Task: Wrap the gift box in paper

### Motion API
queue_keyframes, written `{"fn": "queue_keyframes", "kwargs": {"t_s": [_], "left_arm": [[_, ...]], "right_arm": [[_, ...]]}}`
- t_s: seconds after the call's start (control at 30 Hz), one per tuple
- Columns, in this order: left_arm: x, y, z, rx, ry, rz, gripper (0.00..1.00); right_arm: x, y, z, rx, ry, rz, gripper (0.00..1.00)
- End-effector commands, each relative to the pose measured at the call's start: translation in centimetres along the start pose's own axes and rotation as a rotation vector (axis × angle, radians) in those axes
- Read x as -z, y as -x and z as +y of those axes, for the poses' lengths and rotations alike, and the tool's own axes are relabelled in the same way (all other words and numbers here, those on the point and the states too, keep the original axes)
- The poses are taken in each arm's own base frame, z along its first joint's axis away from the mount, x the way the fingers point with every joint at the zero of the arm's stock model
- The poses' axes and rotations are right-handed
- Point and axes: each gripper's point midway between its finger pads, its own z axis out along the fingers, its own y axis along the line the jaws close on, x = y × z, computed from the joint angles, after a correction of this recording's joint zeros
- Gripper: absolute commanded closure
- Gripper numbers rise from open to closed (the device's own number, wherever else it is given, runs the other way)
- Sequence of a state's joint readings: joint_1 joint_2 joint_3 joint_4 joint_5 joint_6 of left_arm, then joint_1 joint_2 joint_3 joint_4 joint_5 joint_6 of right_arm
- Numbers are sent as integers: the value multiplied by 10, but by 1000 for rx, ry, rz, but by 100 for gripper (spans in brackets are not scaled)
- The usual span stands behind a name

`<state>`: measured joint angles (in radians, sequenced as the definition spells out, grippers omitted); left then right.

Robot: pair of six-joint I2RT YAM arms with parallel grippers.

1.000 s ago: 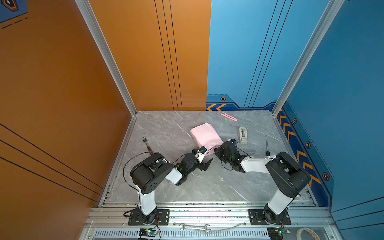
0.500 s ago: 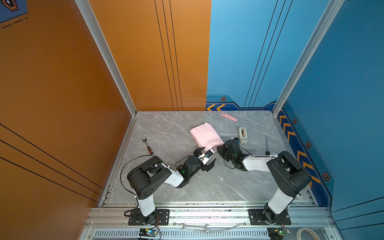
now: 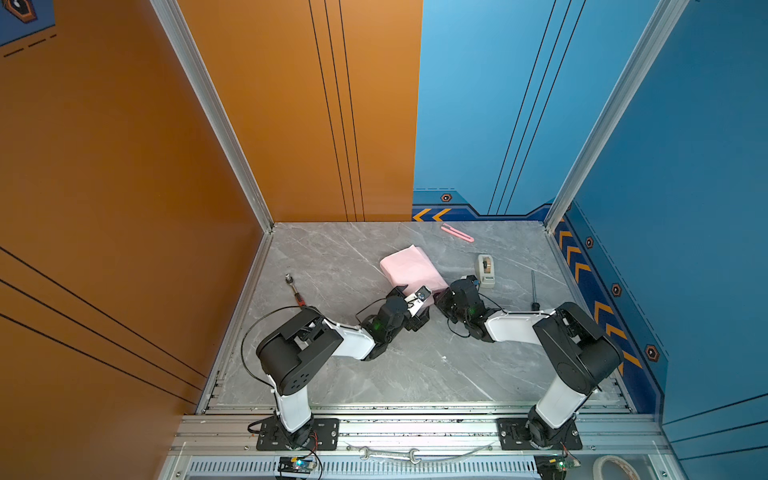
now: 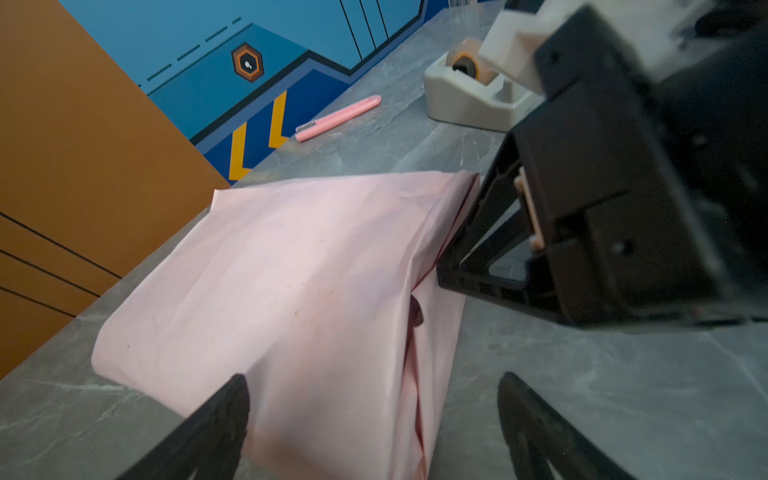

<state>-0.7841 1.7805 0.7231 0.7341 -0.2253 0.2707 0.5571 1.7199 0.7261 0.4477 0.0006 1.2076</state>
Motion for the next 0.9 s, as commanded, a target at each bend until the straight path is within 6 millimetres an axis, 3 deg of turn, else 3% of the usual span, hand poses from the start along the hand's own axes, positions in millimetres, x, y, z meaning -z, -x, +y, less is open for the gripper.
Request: {"fn": "queue_keyframes", "kwargs": {"t_s": [0.0, 0.5, 0.87], "left_arm": [[2, -15, 9, 34, 0, 115, 6], [-8, 6, 13, -9, 5, 93, 5], [-21, 1, 15, -3, -7, 117, 7]], "right_arm": [[0, -3, 1, 15, 17, 11, 79], [-2, -10, 4, 0, 37, 23, 79], [-1, -12, 4, -1, 40, 22, 79]]}}
